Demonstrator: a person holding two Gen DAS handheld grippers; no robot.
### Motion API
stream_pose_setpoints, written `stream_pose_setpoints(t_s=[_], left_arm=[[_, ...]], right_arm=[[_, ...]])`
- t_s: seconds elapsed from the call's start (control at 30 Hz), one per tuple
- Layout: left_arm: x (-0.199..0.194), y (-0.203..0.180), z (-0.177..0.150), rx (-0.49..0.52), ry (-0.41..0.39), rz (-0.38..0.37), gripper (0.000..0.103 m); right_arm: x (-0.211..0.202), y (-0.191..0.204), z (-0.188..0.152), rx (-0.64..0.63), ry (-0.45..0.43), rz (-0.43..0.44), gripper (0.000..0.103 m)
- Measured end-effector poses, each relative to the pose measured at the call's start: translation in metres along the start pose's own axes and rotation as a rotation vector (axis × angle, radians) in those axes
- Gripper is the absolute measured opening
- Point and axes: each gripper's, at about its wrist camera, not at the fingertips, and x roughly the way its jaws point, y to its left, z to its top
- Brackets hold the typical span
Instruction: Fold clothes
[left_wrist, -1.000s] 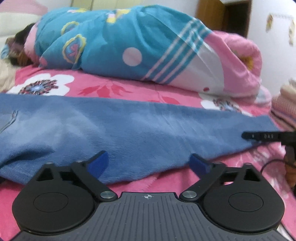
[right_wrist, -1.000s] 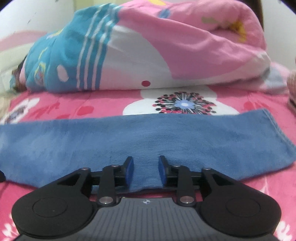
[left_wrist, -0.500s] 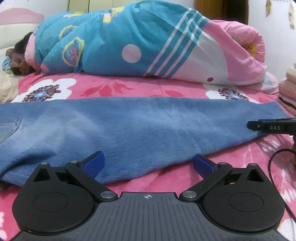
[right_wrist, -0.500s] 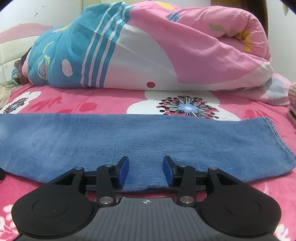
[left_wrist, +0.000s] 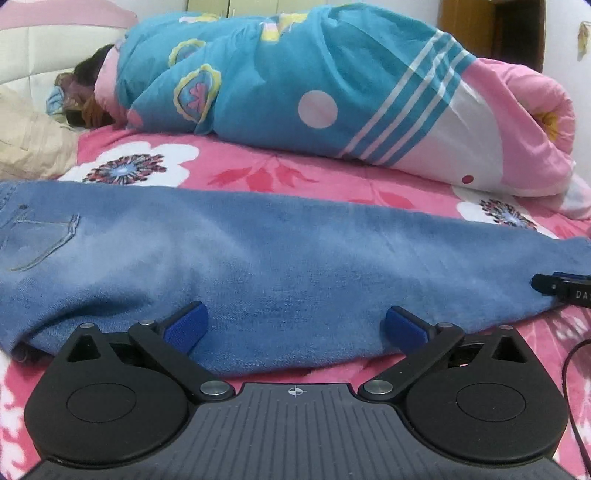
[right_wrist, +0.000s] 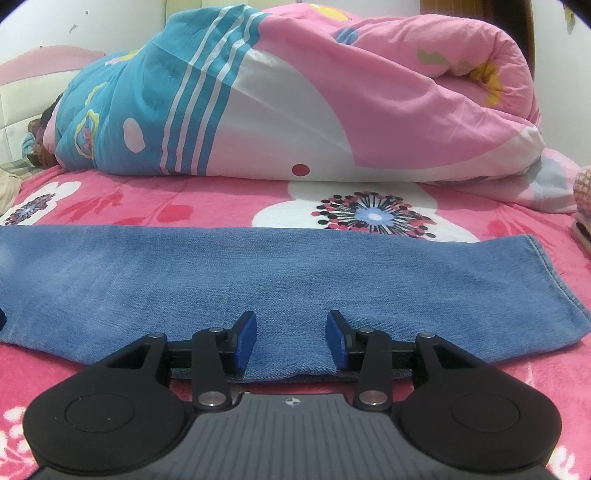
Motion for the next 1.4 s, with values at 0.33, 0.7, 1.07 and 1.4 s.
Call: stream_pose_setpoints(t_s=[0.33, 0.7, 1.07, 1.4], left_arm=[[-0.0002, 0.0016, -0.0010, -0.011, -0.002, -0.005, 0.103], [0.0001, 0.0011, -0.0016, -0.013, -0.003, -0.005, 0.103], [-0.0003, 0.0016, -0.0020, -0.012, -0.003, -0.004, 0.103], [0.0002, 0.0016, -0.0023, -0.009, -0.003, -0.003, 0.103]], right_arm=[[0.0002, 0.0017, -0.0006, -0.007, -0.001, -0.032, 0.062], [0.0028, -0.0001, 0.0009, -0.003, 0.015, 0.004, 0.081], [0.0041, 0.0017, 0.0004, -0.009, 0.026, 0.039, 0.103], [0.0038, 0.0023, 0.0005, -0.007, 0.032, 0.036, 0.103]])
